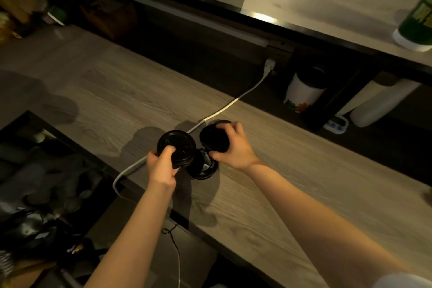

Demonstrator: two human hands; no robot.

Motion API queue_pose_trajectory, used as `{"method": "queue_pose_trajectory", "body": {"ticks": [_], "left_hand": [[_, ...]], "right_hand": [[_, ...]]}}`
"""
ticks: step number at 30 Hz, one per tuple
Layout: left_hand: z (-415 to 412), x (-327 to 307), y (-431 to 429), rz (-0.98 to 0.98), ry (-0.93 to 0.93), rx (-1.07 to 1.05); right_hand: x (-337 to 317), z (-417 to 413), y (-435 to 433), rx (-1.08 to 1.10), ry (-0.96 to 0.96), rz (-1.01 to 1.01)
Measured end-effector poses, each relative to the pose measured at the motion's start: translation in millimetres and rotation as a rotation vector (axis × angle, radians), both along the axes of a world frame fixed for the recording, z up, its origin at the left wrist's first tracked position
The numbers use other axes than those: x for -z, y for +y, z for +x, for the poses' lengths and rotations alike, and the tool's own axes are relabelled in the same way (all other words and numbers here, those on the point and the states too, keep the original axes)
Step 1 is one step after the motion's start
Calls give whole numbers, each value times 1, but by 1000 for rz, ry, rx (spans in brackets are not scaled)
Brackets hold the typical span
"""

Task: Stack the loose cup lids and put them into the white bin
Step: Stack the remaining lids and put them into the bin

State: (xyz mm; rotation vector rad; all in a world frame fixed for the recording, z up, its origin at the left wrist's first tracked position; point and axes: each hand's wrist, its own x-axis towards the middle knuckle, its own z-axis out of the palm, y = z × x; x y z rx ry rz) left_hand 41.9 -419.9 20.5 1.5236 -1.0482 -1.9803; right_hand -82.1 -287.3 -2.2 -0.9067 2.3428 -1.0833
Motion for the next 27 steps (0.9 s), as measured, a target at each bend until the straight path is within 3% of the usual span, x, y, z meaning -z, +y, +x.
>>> {"method": "queue_pose_trajectory", "body": {"ticks": [5, 12, 20, 24, 27], "left_hand": [[-1, -2, 27, 100, 136, 129], [-2, -21, 51, 371, 331, 317], [7, -22, 66, 313, 412, 452], [16, -10, 59, 272, 326, 457], [22, -1, 46, 203, 217, 302]], "right_hand": [[-35, 14, 22, 7, -149, -258], [-55, 26, 48, -137, -168, -159], [-48, 32, 65, -262, 213, 25], [-48, 31, 59, -355, 183, 83], [-49, 31, 51, -309, 5, 68]]}}
